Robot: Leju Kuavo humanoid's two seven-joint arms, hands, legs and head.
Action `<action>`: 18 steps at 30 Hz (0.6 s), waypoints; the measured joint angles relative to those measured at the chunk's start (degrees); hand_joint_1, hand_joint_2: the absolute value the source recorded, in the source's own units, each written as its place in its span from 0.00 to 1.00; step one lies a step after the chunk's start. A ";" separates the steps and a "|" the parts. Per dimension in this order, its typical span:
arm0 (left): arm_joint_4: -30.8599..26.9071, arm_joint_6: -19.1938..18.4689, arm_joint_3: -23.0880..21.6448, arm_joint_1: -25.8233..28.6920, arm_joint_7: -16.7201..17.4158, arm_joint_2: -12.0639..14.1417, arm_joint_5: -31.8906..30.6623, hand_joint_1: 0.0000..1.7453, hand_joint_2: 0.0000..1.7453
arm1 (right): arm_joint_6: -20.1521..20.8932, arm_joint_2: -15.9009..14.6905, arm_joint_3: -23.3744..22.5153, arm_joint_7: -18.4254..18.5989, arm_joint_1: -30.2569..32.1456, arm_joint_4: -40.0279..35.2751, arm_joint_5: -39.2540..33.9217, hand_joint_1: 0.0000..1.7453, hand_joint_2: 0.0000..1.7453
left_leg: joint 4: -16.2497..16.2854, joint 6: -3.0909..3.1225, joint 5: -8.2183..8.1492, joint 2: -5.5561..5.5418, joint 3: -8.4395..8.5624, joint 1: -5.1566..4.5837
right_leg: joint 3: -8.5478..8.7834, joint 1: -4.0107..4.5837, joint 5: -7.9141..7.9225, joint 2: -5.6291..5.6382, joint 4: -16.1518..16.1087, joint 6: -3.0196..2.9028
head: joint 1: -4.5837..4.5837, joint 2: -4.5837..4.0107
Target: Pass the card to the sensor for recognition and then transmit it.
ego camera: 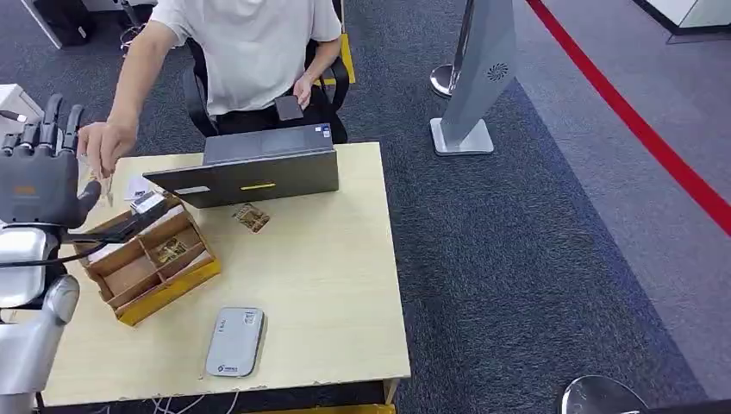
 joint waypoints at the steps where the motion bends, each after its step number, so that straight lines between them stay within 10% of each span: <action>1: 0.39 -0.11 0.24 0.01 0.09 0.65 0.09 0.00 1.00 | 0.02 0.00 0.00 0.00 0.07 0.00 0.00 0.00 1.00 | 0.00 0.00 0.00 0.01 0.00 0.01 | 0.00 0.01 0.00 0.01 0.00 0.00 | 0.00 -0.02; 18: 17.22 1.22 21.48 11.78 2.51 19.95 0.31 0.00 1.00 | 0.09 0.00 0.59 1.77 0.99 0.00 0.09 0.00 1.00 | -0.10 -0.53 -0.35 0.26 0.19 0.17 | 0.02 0.15 -0.39 0.38 0.14 -0.47 | -0.13 -0.02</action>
